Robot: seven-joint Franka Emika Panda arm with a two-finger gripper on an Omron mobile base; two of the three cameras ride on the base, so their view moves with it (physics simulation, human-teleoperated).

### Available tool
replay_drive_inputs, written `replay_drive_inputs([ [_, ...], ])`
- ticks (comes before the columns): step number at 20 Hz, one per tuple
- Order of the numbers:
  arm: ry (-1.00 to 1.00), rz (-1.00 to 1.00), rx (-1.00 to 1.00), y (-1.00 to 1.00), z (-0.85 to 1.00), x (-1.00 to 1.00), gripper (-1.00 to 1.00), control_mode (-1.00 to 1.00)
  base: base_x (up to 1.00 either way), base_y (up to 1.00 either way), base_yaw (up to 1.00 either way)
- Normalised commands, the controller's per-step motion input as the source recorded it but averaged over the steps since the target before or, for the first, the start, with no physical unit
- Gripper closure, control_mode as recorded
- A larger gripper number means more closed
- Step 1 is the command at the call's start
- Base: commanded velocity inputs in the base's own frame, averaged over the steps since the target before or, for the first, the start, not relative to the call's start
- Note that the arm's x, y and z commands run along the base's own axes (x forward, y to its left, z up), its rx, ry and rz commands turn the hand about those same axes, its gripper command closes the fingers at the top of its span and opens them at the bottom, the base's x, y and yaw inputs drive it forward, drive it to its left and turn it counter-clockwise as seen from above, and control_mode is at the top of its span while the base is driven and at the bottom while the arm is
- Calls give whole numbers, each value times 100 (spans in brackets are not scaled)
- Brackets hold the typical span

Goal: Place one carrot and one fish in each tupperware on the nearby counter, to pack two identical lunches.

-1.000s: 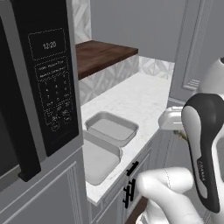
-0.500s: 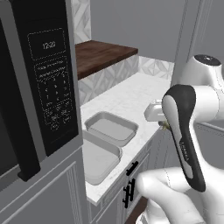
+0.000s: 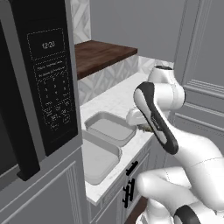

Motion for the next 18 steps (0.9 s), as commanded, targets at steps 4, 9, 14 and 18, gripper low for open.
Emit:
replay_drive_inputs([
  [4,25,14,-10,36,-91,100,100,-100,0,0,0],
  [9,-3,2,-10,8,-90,88,100,-100,0,0,0],
  [14,-29,0,0,-2,-39,51,100,-100,0,0,0],
  [18,-30,0,6,0,-2,67,100,-100,0,0,0],
])
